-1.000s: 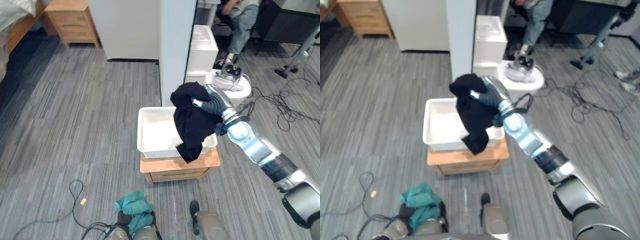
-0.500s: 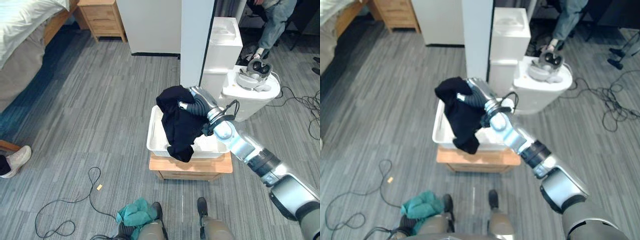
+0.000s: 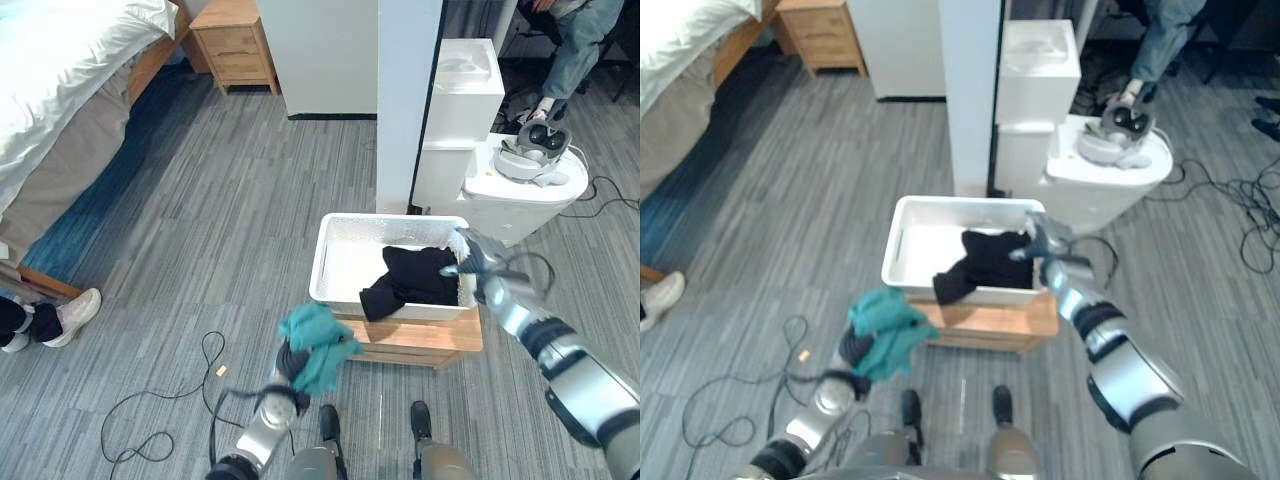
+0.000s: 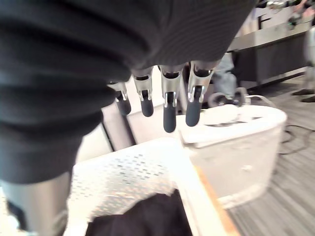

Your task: Tidy up the quilt and then pick up the clothes from the bed and put them into the laundry hamper.

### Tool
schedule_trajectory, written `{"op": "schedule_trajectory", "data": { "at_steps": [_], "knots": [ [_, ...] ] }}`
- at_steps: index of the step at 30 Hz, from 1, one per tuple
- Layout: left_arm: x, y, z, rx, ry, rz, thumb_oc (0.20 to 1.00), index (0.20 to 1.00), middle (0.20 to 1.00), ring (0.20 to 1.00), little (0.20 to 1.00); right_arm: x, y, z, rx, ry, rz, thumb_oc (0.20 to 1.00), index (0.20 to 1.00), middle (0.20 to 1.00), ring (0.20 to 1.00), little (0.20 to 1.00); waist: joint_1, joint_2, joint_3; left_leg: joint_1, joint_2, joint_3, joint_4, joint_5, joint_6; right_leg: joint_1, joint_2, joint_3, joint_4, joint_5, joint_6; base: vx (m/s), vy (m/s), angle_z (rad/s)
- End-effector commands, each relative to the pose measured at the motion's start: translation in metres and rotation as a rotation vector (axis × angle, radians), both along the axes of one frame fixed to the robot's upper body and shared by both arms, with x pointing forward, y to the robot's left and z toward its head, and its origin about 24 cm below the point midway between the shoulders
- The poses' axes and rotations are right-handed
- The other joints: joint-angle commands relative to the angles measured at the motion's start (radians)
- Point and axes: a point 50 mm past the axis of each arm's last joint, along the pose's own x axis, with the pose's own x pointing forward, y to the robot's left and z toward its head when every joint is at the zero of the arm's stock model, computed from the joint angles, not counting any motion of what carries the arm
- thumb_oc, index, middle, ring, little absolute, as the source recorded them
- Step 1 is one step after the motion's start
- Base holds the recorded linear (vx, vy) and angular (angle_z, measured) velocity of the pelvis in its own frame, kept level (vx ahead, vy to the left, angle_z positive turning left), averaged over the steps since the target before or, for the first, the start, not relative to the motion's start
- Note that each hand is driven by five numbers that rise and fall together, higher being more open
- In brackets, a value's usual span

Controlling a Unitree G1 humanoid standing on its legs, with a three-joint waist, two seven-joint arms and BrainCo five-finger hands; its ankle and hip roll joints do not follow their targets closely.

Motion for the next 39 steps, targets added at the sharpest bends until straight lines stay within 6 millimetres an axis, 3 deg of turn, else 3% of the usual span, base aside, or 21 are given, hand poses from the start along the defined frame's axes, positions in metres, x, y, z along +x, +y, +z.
{"op": "schedule_trajectory", "data": {
  "at_steps": [1, 4, 6, 8, 9, 10, 11, 13, 14, 15, 18, 24, 26, 27, 28, 29, 34, 39],
  "knots": [
    [0.017, 0.009, 0.036, -0.048, -0.161, -0.074, 0.200, 0.200, 0.200, 0.200, 0.200, -0.003, -0.024, 0.009, -0.081, -0.056, -0.036, 1.000, 1.000, 1.000, 1.000, 1.000, 0.007, -0.060, -0.034, 0.099, 0.012, 0.019, 0.000, -0.167, -0.067, 0.006, -0.043, -0.002, -0.004, -0.118, 0.073, 0.01, 0.027, -0.11],
    [0.021, 0.023, 0.066, -0.078, -0.272, -0.095, 0.200, 0.200, 0.200, 0.200, 0.200, -0.044, -0.065, -0.029, -0.044, 0.042, -0.179, 1.000, 1.000, 1.000, 1.000, 1.000, -0.019, -0.062, -0.042, 0.120, 0.015, 0.038, 0.000, -0.177, -0.066, 0.014, -0.042, 0.014, -0.004, -0.118, 0.076, 0.01, 0.038, -0.12],
    [0.023, 0.029, 0.091, -0.126, -0.356, -0.110, 0.200, 0.200, 0.200, 0.200, 0.200, -0.083, -0.091, -0.059, -0.010, 0.141, -0.310, 1.000, 1.000, 1.000, 1.000, 1.000, -0.036, -0.065, -0.049, 0.135, 0.018, 0.049, 0.000, -0.182, -0.066, 0.023, -0.039, 0.023, -0.004, -0.120, 0.077, 0.01, 0.033, -0.17],
    [0.026, 0.032, 0.111, -0.176, -0.432, -0.113, 0.200, 0.200, 0.200, 0.200, 0.200, -0.123, -0.106, -0.090, 0.043, 0.251, -0.437, 1.000, 1.000, 1.000, 1.000, 1.000, -0.056, -0.070, -0.056, 0.146, 0.019, 0.057, 0.000, -0.188, -0.066, 0.029, -0.035, 0.034, -0.004, -0.122, 0.076, 0.02, 0.025, -0.19],
    [0.027, 0.032, 0.122, -0.196, -0.477, -0.113, 0.200, 0.200, 0.200, 0.200, 0.200, -0.145, -0.110, -0.105, 0.079, 0.311, -0.504, 1.000, 1.000, 1.000, 1.000, 1.000, -0.066, -0.071, -0.060, 0.152, 0.020, 0.061, 0.000, -0.191, -0.066, 0.032, -0.032, 0.038, -0.004, -0.124, 0.076, 0.02, 0.016, -0.05],
    [0.027, 0.032, 0.122, -0.196, -0.477, -0.113, 0.200, 0.200, 0.200, 0.200, 0.200, -0.145, -0.110, -0.105, 0.079, 0.311, -0.504, 1.000, 1.000, 1.000, 1.000, 1.000, -0.066, -0.071, -0.061, 0.151, 0.020, 0.061, 0.000, -0.191, -0.066, 0.030, -0.032, 0.039, -0.004, -0.123, 0.076, 0.03, 0.014, -0.10],
    [0.030, 0.035, 0.135, -0.202, -0.539, -0.091, 0.200, 0.200, 0.200, 0.200, 0.200, -0.184, -0.114, -0.128, 0.121, 0.417, -0.600, 1.000, 1.000, 1.000, 1.000, 1.000, -0.084, -0.074, -0.062, 0.161, 0.021, 0.064, 0.000, -0.195, -0.065, 0.037, -0.029, 0.047, -0.004, -0.126, 0.073, 0.01, 0.012, -0.17],
    [0.037, 0.038, 0.144, -0.190, -0.575, -0.064, 0.200, 0.200, 0.200, 0.200, 0.200, -0.220, -0.111, -0.149, 0.155, 0.530, -0.673, 1.000, 1.000, 1.000, 1.000, 1.000, -0.103, -0.077, -0.064, 0.164, 0.023, 0.067, 0.000, -0.195, -0.065, 0.036, -0.024, 0.058, -0.004, -0.129, 0.070, 0.02, 0.017, -0.18],
    [0.046, 0.040, 0.149, -0.175, -0.585, -0.043, 0.200, 0.200, 0.200, 0.200, 0.200, -0.253, -0.106, -0.164, 0.210, 0.622, -0.751, 1.000, 1.000, 1.000, 1.000, 1.000, -0.128, -0.076, -0.062, 0.168, 0.024, 0.075, 0.000, -0.195, -0.065, 0.035, -0.021, 0.067, -0.004, -0.129, 0.068, 0.02, 0.017, -0.07],
    [0.046, 0.040, 0.149, -0.175, -0.585, -0.044, 0.200, 0.200, 0.200, 0.200, 0.200, -0.254, -0.106, -0.164, 0.211, 0.622, -0.752, 1.000, 1.000, 1.000, 1.000, 1.000, -0.127, -0.076, -0.061, 0.169, 0.024, 0.075, 0.000, -0.196, -0.065, 0.036, -0.021, 0.067, -0.004, -0.129, 0.068, 0.02, 0.026, -0.06],
    [0.069, 0.048, 0.159, -0.070, -0.602, 0.019, 0.200, 0.200, 0.200, 0.200, 0.200, -0.294, -0.099, -0.177, 0.260, 0.723, -0.826, 1.000, 1.000, 1.000, 1.000, 1.000, -0.176, -0.075, -0.055, 0.174, 0.027, 0.101, 0.000, -0.197, -0.067, 0.027, -0.016, 0.090, -0.004, -0.126, 0.070, 0.02, 0.021, -0.19],
    [0.099, 0.052, 0.150, 0.121, -0.532, 0.080, 0.200, 0.200, 0.200, 0.200, 0.200, -0.306, -0.085, -0.185, 0.252, 0.788, -0.756, 1.000, 1.000, 1.000, 1.000, 1.000, -0.220, -0.072, -0.046, 0.166, 0.027, 0.134, 0.000, -0.196, -0.071, -0.002, -0.012, 0.116, -0.004, -0.117, 0.076, -0.01, 0.008, -0.28],
    [0.112, 0.064, 0.127, 0.322, -0.400, 0.115, 0.200, 0.200, 0.200, 0.200, 0.200, -0.295, -0.067, -0.190, 0.203, 0.827, -0.593, 1.000, 1.000, 1.000, 1.000, 1.000, -0.243, -0.070, -0.038, 0.168, 0.027, 0.154, 0.000, -0.195, -0.073, -0.010, -0.012, 0.127, -0.004, -0.117, 0.080, -0.01, -0.013, -0.31],
    [0.114, 0.068, 0.115, 0.341, -0.334, 0.152, 0.200, 0.200, 0.200, 0.200, 0.200, -0.288, -0.060, -0.191, 0.195, 0.824, -0.538, 1.000, 1.000, 1.000, 1.000, 1.000, -0.246, -0.070, -0.039, 0.160, 0.027, 0.159, 0.000, -0.189, -0.075, -0.019, -0.011, 0.130, -0.004, -0.113, 0.080, -0.02, -0.016, -0.17],
    [0.115, 0.068, 0.115, 0.341, -0.336, 0.152, 0.200, 0.200, 0.200, 0.200, 0.200, -0.287, -0.060, -0.191, 0.195, 0.823, -0.539, 1.000, 1.000, 1.000, 1.000, 1.000, -0.245, -0.070, -0.038, 0.159, 0.027, 0.159, 0.000, -0.189, -0.075, -0.019, -0.011, 0.130, -0.004, -0.113, 0.080, -0.04, -0.025, -0.22],
    [0.119, 0.070, 0.102, 0.360, -0.247, 0.165, 1.000, 1.000, 1.000, 1.000, 1.000, -0.274, -0.054, -0.190, 0.193, 0.804, -0.486, 1.000, 1.000, 1.000, 1.000, 1.000, -0.256, -0.070, -0.035, 0.153, 0.025, 0.164, 0.000, -0.186, -0.076, -0.028, -0.014, 0.130, -0.004, -0.110, 0.081, -0.02, -0.005, -0.17],
    [0.113, 0.075, 0.077, 0.210, -0.103, 0.240, 1.000, 1.000, 1.000, 1.000, 1.000, -0.266, -0.051, -0.189, 0.205, 0.785, -0.477, 1.000, 1.000, 1.000, 1.000, 1.000, -0.259, -0.059, -0.037, 0.154, 0.023, 0.166, 0.000, -0.183, -0.078, -0.027, -0.015, 0.128, -0.004, -0.113, 0.078, 0.00, -0.013, -0.06],
    [0.110, 0.084, 0.081, 0.145, -0.136, 0.313, 1.000, 1.000, 1.000, 1.000, 1.000, -0.261, -0.050, -0.188, 0.191, 0.787, -0.454, 1.000, 1.000, 1.000, 1.000, 1.000, -0.234, -0.058, -0.044, 0.168, 0.027, 0.151, 0.000, -0.183, -0.080, -0.001, -0.015, 0.111, -0.004, -0.126, 0.070, 0.01, -0.039, 0.05]
  ]
}}
